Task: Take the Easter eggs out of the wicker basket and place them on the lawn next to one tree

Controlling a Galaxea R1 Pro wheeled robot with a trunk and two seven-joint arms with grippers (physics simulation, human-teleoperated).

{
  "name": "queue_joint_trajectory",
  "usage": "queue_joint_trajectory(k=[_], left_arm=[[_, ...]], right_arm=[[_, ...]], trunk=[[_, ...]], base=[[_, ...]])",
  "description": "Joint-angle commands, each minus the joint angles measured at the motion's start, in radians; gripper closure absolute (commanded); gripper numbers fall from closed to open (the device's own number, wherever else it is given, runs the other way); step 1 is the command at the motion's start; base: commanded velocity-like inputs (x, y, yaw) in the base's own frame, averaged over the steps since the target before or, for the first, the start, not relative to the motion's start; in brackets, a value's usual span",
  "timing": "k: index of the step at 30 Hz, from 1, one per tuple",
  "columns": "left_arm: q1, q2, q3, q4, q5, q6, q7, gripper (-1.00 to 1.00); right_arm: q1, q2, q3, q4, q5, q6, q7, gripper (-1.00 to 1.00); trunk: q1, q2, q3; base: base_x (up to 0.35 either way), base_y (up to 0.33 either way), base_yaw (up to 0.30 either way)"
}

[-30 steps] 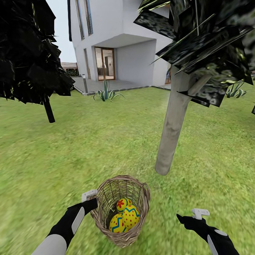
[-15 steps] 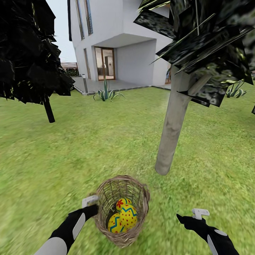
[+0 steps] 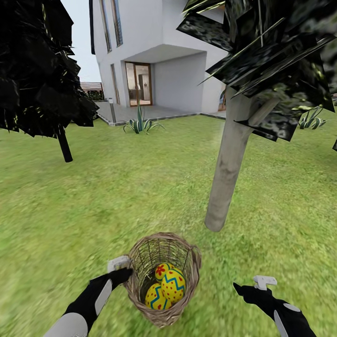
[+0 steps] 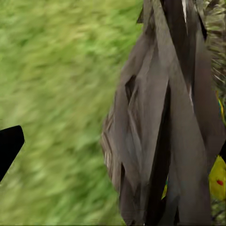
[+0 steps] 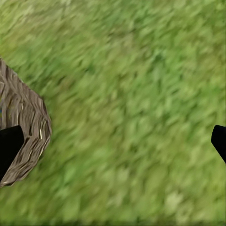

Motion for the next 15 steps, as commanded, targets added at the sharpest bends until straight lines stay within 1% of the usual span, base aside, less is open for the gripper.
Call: queue_joint_trajectory(k=[1, 5, 13, 14, 15], left_arm=[[0.001, 0.001, 0.004, -0.018, 0.01, 0.006, 0.0, -1.0], [0.014, 0.003, 0.004, -0.079, 0.01, 0.008, 0.0, -1.0], [0.016, 0.004, 0.004, -0.096, 0.01, 0.01, -0.001, -1.0], [0.021, 0.004, 0.004, -0.116, 0.01, 0.014, 0.0, -1.0], [0.032, 0.005, 0.004, -0.155, 0.01, 0.018, 0.0, -1.0]], right_arm=[[-0.001, 0.001, -0.003, -0.001, 0.005, 0.005, 0.007, -1.0], [-0.001, 0.001, -0.003, -0.001, 0.005, 0.005, 0.007, -1.0], [-0.001, 0.001, -0.003, -0.001, 0.005, 0.005, 0.007, -1.0], [-0.001, 0.001, -0.003, -0.001, 0.005, 0.005, 0.007, -1.0], [-0.001, 0.001, -0.003, -0.001, 0.005, 0.005, 0.007, -1.0]], trunk=[[0.0, 0.0, -0.001], [0.0, 0.0, -0.001], [0.0, 0.0, -0.001], [0.0, 0.0, -0.001], [0.0, 0.0, -0.001]], base=[[0.0, 0.0, 0.0], [0.0, 0.0, 0.0], [0.0, 0.0, 0.0], [0.0, 0.0, 0.0], [0.0, 0.0, 0.0]])
